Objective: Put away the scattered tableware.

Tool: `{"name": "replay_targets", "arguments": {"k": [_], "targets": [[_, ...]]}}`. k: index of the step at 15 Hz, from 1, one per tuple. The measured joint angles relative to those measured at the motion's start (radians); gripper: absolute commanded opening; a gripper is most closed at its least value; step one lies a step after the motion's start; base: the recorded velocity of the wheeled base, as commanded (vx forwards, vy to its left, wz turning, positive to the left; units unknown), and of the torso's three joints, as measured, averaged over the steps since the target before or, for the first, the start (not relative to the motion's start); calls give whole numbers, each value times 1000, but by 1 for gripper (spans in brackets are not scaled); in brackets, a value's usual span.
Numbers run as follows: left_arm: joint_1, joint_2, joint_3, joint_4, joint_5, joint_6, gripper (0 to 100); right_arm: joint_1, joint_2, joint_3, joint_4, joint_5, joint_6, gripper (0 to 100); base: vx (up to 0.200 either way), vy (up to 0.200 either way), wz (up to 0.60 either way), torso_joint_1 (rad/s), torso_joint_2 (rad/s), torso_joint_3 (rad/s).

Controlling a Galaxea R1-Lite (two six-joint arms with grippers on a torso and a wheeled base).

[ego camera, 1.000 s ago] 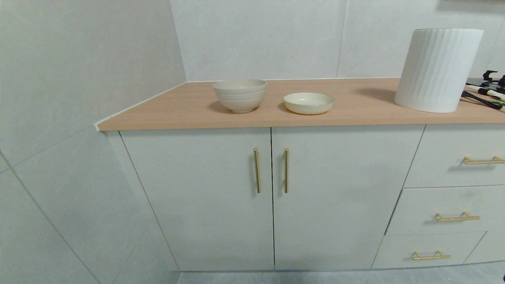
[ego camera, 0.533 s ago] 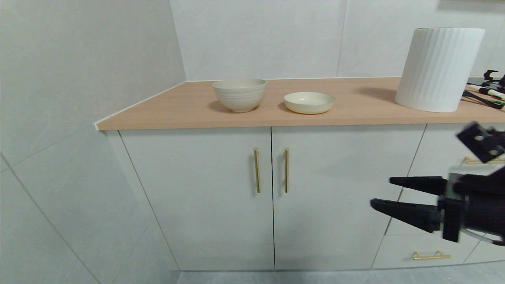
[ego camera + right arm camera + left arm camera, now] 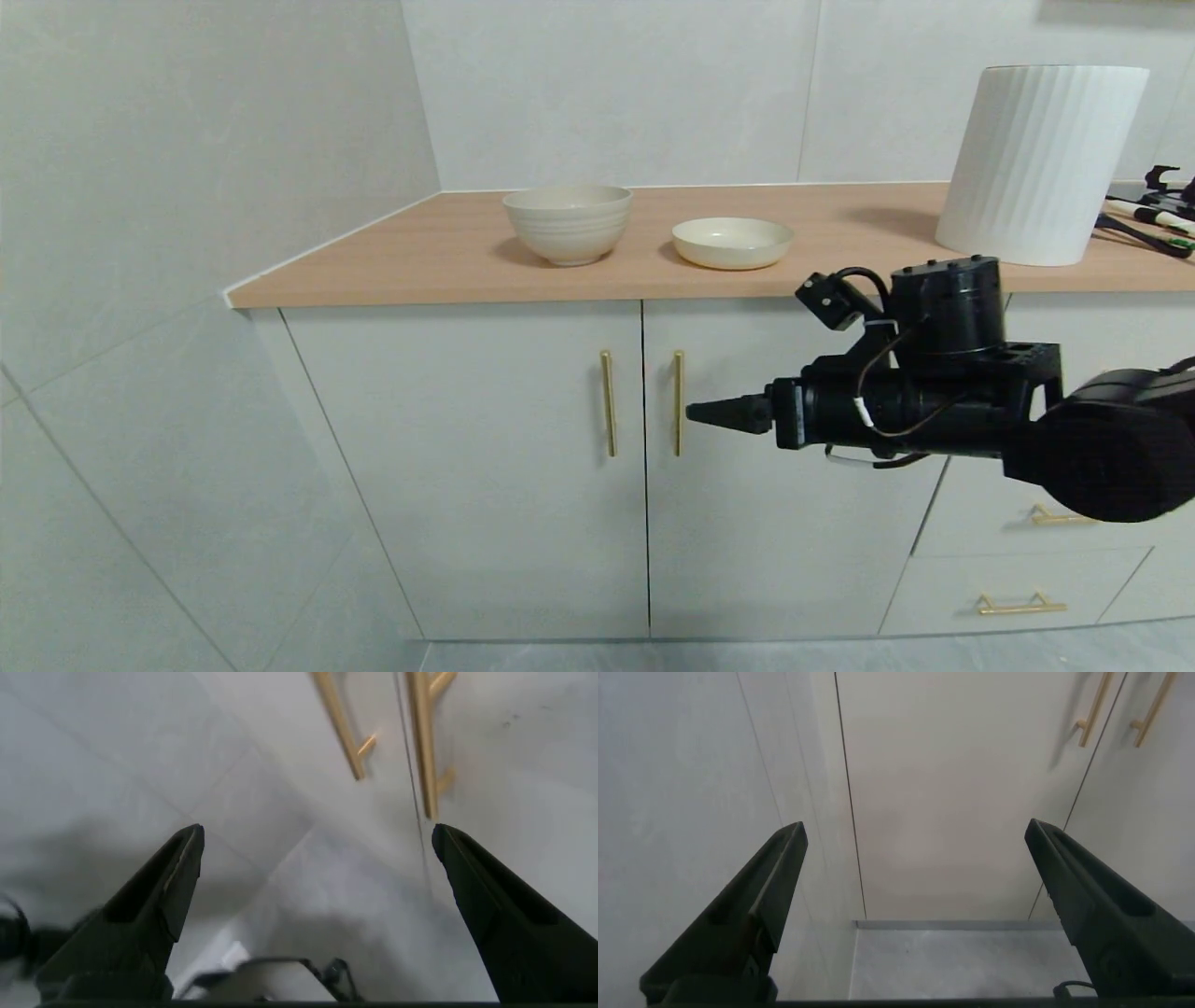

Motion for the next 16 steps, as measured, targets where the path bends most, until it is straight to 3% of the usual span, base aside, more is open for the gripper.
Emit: {"name": "replay_targets", "arguments": {"k": [3,7,16], "targets": [[0,0,0,0,0,0,100,5,129,-55,-148,-12,53,100,0,0,0,0,0,0],[0,0,0,0,0,0,100,5,237,-19,-364,-30,63,100,0,0,0,0,0,0],[0,0,0,0,0,0,100,20,339,-72,-470,-68,139,100,0,0,0,0,0,0]]}}
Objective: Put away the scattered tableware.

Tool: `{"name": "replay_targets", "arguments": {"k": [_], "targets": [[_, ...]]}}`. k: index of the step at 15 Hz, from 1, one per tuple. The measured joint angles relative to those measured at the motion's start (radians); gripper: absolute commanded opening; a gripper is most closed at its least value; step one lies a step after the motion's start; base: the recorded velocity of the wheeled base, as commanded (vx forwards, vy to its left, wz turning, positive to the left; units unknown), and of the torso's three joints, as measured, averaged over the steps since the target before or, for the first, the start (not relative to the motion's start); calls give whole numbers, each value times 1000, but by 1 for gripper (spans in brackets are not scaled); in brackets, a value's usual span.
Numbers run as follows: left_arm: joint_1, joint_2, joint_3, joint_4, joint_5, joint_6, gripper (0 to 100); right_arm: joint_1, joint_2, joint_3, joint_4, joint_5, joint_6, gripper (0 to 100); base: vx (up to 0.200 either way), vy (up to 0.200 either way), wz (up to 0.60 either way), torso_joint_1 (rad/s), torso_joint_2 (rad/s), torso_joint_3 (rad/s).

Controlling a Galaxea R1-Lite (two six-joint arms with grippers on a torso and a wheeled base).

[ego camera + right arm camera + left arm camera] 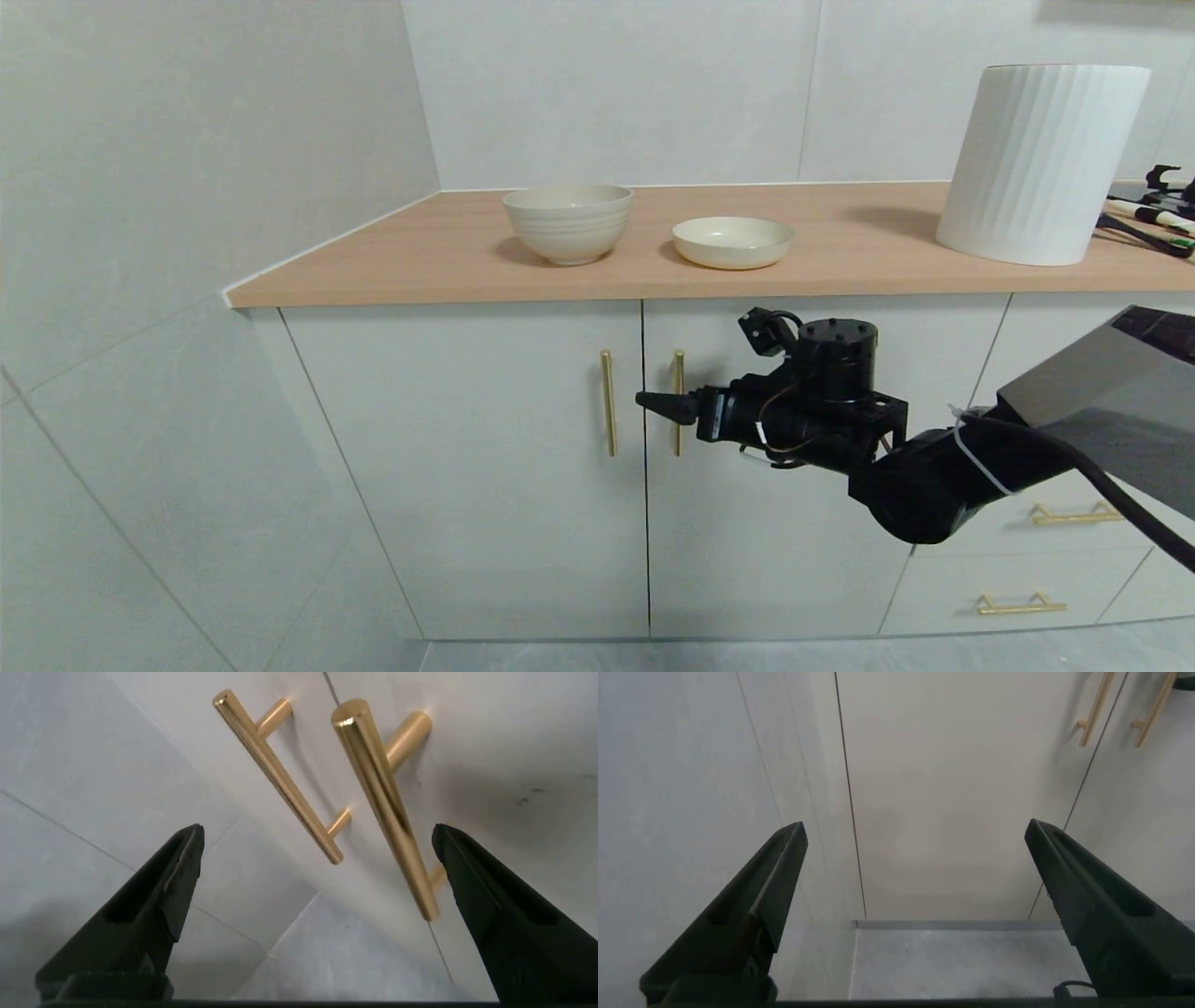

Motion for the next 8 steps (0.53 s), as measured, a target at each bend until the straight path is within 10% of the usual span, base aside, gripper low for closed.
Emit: {"name": "replay_targets", "arguments": {"k": [8], "targets": [[0,0,0,0,0,0,100,16,70,-58,-46,-29,41,100,0,0,0,0,0,0]]}}
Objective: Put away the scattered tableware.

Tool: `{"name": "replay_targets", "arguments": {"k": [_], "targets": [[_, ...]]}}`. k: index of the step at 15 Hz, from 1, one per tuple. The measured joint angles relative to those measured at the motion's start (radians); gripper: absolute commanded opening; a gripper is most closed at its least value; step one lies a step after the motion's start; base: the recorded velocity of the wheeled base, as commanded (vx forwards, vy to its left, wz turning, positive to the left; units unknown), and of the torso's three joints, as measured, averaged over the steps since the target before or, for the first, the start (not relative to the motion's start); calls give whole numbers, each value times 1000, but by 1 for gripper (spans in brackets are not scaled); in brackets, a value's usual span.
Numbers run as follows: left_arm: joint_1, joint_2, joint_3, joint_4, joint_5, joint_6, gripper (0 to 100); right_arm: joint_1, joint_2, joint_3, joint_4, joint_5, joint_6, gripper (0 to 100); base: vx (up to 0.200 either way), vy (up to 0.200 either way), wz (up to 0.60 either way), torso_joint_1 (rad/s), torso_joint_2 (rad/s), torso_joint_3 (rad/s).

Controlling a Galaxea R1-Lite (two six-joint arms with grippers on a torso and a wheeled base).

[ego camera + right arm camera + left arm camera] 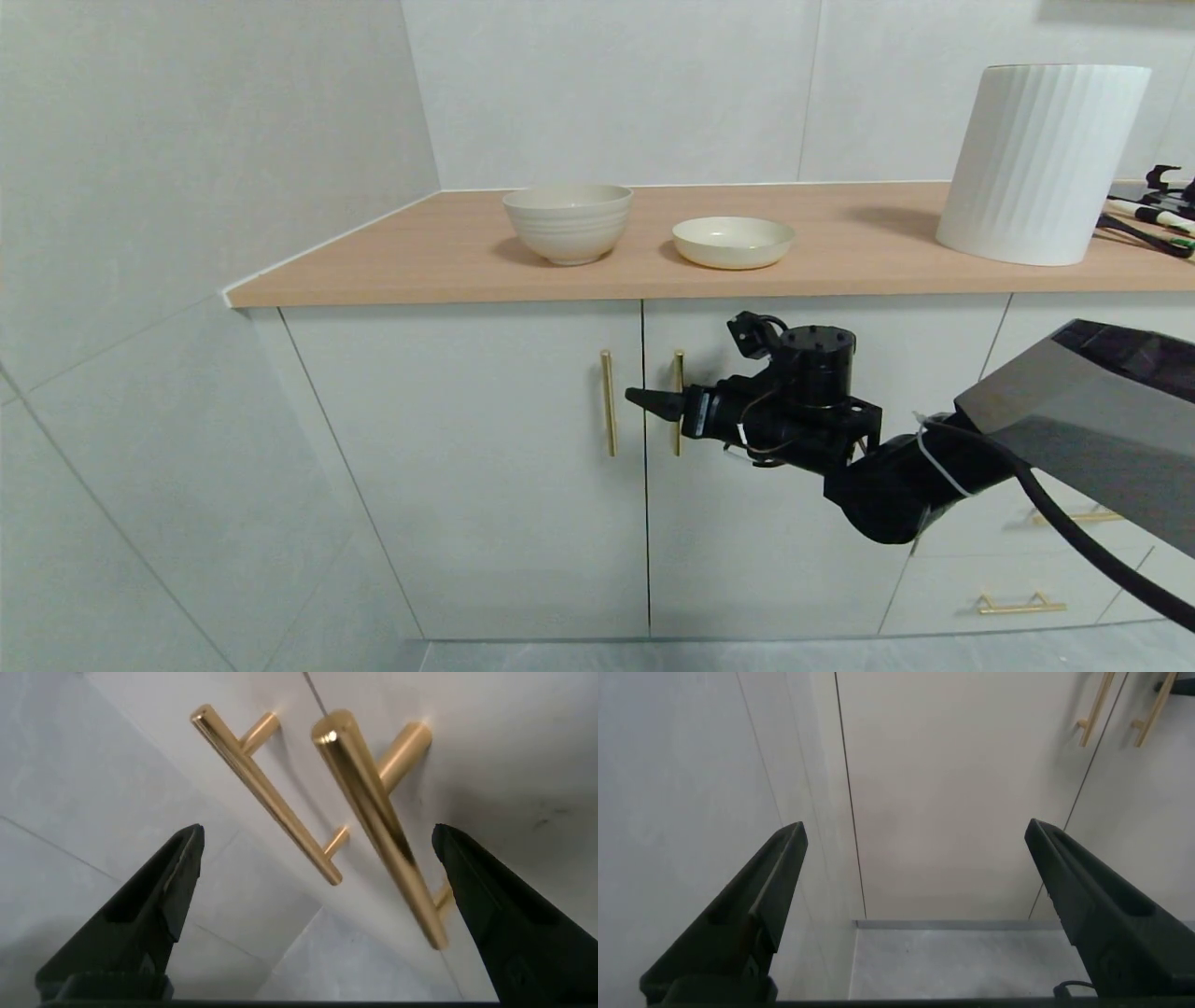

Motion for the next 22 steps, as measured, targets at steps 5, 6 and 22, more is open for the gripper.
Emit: {"name": "replay_targets", "arguments": {"k": [5,6,22], "targets": [[0,0,0,0,0,0,100,18,-4,11,0,9,70,100,0,0,0,0,0,0],[0,0,0,0,0,0,100,24,-8,19,-1,16,70,100,0,0,0,0,0,0],[0,0,0,0,-1,0,100,44,-392,514,6,326,66,100,0,0,0,0,0,0]]}}
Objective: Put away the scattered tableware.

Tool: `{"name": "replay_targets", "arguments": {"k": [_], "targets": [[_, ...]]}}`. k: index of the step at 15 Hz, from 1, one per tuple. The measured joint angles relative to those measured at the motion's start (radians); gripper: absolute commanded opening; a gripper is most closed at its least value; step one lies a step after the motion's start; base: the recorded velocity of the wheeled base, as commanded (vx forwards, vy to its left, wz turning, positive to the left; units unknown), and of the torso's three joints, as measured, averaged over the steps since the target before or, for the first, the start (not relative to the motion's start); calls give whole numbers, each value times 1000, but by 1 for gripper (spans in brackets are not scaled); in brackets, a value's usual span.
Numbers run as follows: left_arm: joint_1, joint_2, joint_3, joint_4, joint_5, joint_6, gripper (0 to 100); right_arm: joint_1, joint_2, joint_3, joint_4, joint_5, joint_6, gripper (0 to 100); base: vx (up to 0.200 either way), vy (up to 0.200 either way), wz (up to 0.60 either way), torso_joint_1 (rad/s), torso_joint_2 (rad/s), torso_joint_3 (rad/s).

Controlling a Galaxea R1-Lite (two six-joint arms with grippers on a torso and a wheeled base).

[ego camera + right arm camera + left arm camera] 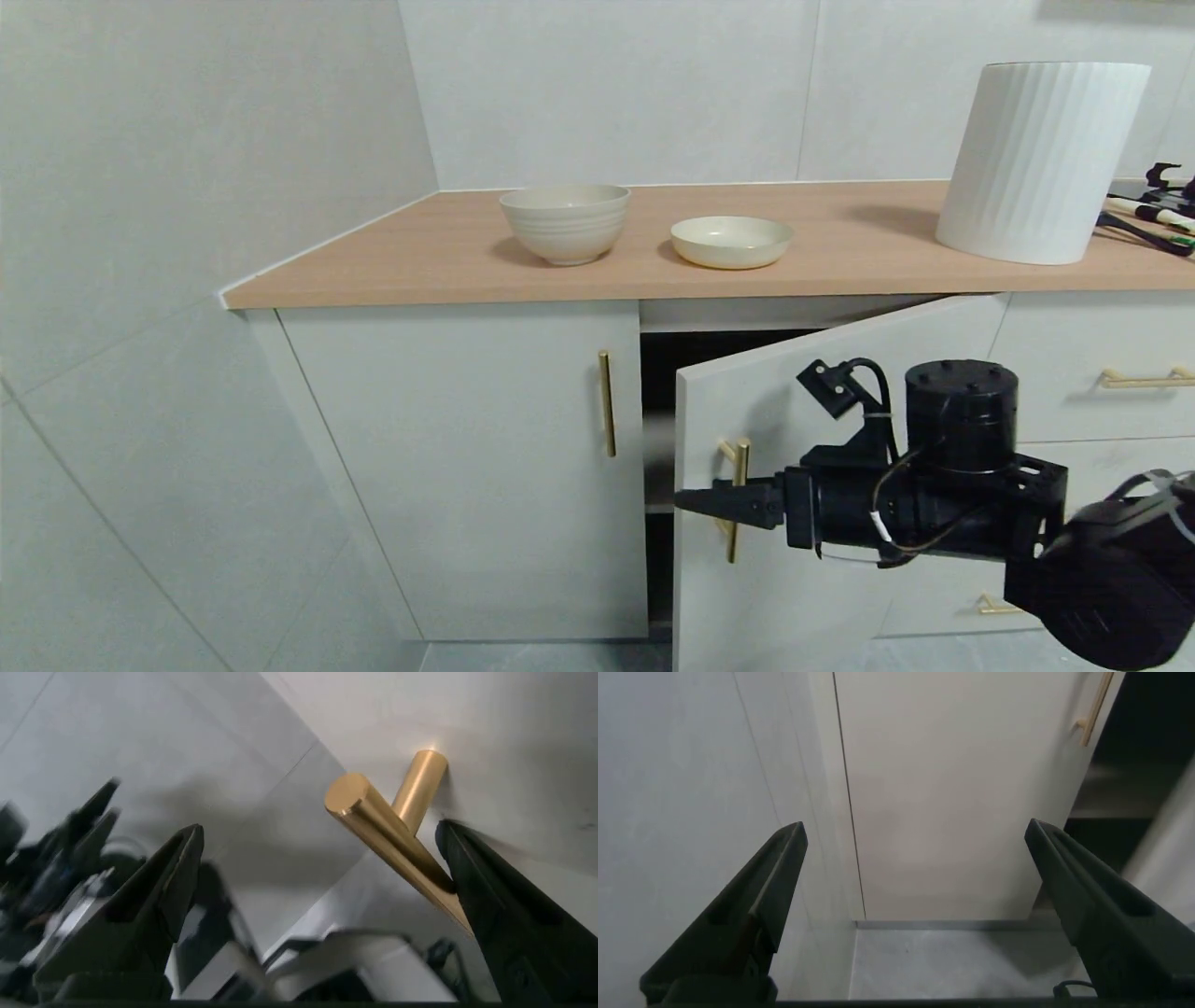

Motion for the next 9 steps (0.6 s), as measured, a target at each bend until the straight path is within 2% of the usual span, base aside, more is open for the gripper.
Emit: {"name": "replay_targets", "arguments": {"k": [4,9], "targets": [[0,0,0,0,0,0,100,11,-85,131,-35,20,-1,100,0,0,0,0,0,0],[0,0,0,0,0,1,100,13,-103,156,-58,23,3,100,0,0,0,0,0,0]]}}
